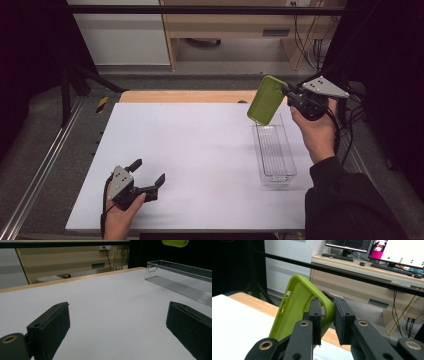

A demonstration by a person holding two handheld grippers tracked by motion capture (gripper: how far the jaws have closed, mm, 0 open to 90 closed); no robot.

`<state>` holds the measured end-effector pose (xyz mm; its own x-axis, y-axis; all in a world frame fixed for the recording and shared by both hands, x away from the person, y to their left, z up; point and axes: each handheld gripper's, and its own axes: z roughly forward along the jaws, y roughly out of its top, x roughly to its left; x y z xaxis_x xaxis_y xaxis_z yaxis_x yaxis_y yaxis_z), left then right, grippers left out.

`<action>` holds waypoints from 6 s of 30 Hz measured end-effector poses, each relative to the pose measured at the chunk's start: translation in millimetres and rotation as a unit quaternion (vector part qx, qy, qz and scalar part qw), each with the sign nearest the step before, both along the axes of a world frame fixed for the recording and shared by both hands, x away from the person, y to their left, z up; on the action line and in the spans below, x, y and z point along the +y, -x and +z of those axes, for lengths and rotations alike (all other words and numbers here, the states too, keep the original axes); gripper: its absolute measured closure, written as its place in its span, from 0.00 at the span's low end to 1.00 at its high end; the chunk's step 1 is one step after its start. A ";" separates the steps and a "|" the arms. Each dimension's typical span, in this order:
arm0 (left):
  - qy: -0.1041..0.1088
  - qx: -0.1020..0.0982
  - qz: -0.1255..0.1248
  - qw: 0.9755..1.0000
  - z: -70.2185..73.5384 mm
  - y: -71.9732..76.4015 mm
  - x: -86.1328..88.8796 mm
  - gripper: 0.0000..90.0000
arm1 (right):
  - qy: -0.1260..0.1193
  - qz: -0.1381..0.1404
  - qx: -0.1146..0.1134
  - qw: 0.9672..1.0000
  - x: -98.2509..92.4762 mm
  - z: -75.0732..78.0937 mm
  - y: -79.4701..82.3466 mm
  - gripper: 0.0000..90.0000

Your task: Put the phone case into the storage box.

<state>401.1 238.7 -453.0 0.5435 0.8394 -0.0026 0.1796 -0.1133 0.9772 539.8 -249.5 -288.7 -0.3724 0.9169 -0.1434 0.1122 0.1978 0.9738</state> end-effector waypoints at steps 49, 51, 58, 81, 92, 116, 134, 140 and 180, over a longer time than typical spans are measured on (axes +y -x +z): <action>-0.005 0.002 -0.007 1.000 -1.2 -0.7 -2.9 0.05 | 0.073 -0.022 0.049 0.996 -27.2 -40.2 -48.8 0.86; -0.006 0.002 -0.008 1.000 -1.3 -0.8 -3.4 0.05 | 0.076 -0.022 0.054 0.995 -25.9 -46.3 -53.1 0.86; -0.005 0.003 -0.007 1.000 -1.6 -1.4 -2.9 0.05 | 0.082 -0.023 0.066 0.994 -23.1 -57.4 -63.2 0.86; -0.004 0.003 -0.009 1.000 -1.4 -1.2 -2.8 0.05 | 0.094 -0.021 0.081 0.992 -16.8 -71.0 -75.5 0.86; -0.002 0.003 -0.008 1.000 -1.2 -1.1 -2.4 0.05 | 0.099 -0.020 0.084 0.991 -13.6 -75.8 -78.7 0.85; -0.002 0.003 -0.009 1.000 -1.0 -1.0 -2.4 0.05 | 0.111 -0.015 0.088 0.990 -8.3 -80.8 -80.8 0.85; -0.002 0.003 -0.008 1.000 -1.1 -1.1 -2.3 0.05 | 0.113 -0.019 0.090 0.989 -4.7 -84.6 -84.0 0.85; -0.002 0.003 -0.009 1.000 -1.0 -1.1 -2.4 0.05 | 0.114 -0.024 0.089 0.989 -3.3 -85.5 -85.3 0.85; -0.002 0.004 -0.008 1.000 -1.1 -1.2 -2.3 0.05 | 0.112 -0.039 0.092 0.989 6.1 -94.8 -92.5 0.82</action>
<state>402.4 236.4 -454.0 0.5573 0.8303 -0.0036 0.1852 -0.1200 0.9753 632.3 -243.5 -383.6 -0.3398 0.8967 -0.2836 0.3063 0.3906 0.8681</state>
